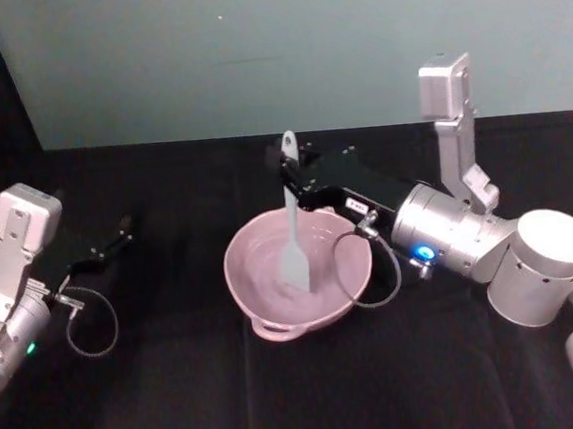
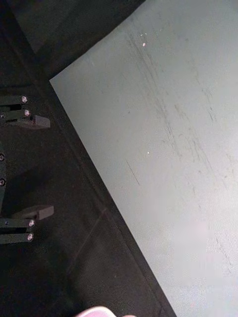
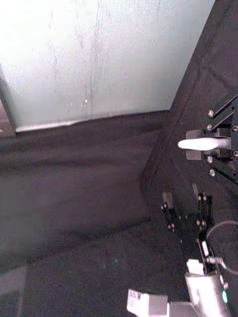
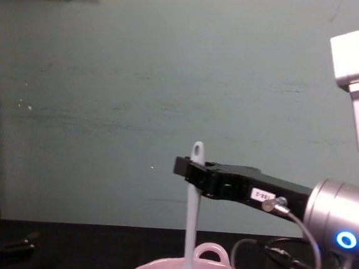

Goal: Use the one hand to pick up the spoon and stir the clear water in the bowl.

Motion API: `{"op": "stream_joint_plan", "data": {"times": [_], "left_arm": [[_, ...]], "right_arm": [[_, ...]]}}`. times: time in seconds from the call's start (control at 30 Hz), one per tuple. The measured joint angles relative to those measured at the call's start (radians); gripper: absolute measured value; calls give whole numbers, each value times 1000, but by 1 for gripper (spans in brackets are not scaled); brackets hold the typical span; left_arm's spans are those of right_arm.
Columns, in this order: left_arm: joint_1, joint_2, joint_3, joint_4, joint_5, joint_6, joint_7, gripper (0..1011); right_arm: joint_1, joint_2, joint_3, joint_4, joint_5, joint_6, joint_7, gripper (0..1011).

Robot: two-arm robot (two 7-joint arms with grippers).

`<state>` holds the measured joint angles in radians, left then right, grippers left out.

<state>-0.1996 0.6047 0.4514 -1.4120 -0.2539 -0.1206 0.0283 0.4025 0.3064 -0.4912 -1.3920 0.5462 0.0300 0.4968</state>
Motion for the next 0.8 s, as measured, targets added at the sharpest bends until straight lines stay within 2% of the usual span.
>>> {"op": "stream_joint_plan", "data": {"times": [0.2, 0.43, 0.6, 0.8], "left_arm": [[0, 0, 0, 0, 0, 0, 0, 1011], [0, 0, 0, 0, 0, 0, 0, 1011], [0, 0, 0, 0, 0, 0, 0, 1011], [0, 0, 0, 0, 0, 0, 0, 1011]], "right_arm": [[16, -22, -23, 22, -2, 0, 12, 114], [73, -68, -44, 104, -11, -11, 21, 114], [118, -94, -38, 176, -13, -23, 22, 114], [149, -103, -17, 233, -11, -32, 21, 114]]}}
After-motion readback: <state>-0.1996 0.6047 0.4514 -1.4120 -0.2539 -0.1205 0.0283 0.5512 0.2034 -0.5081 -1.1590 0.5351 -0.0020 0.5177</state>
